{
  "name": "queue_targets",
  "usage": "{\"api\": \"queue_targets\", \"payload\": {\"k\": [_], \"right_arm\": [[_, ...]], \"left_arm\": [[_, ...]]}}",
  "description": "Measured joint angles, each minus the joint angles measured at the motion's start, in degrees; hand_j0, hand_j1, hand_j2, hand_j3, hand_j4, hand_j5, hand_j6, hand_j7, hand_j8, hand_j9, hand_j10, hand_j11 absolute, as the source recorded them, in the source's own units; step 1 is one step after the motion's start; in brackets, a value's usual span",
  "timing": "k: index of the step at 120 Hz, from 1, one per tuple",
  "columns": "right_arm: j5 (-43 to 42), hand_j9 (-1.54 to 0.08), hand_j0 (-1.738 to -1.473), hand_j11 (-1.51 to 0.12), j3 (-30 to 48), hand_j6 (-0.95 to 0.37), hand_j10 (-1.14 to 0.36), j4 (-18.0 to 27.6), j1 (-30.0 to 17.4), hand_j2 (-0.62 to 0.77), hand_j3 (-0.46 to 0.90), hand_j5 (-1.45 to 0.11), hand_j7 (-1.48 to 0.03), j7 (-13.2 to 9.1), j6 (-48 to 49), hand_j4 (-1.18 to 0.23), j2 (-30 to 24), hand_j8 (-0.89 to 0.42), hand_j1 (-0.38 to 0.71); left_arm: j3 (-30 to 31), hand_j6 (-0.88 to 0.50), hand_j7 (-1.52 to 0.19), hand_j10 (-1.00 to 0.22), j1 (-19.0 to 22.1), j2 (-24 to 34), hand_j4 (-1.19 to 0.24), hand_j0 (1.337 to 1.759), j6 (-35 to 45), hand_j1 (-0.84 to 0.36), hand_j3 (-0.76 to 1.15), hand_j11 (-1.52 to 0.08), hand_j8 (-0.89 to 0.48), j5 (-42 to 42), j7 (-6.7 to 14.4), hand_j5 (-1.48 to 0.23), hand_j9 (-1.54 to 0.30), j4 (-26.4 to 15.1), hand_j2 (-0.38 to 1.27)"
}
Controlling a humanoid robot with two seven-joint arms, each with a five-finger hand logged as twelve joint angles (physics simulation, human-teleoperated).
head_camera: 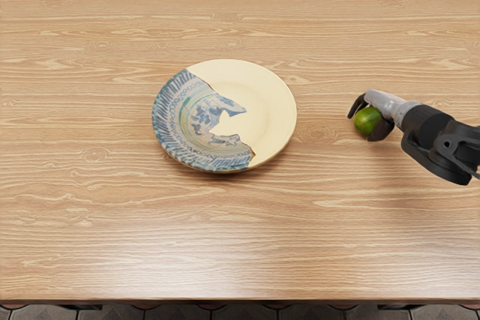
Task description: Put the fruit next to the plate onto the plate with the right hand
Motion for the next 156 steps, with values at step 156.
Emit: {"api": "queue_targets", "payload": {"k": [156], "right_arm": [[16.4, -1.14, -1.654, -1.15, 4.5, -0.44, -0.39, 1.3, 10.0, 0.39, 0.0, -1.23, -1.08, 1.3, 3.9, -0.76, 3.7, -0.29, 0.18]], "left_arm": [[0.1, 0.0, 0.0, 0.0, 0.0, 0.0, 0.0, 1.658, 0.0, 0.35, 0.0, 0.0, 0.0, 0.0, 0.0, 0.0, 0.0, 0.0, 0.0]]}}
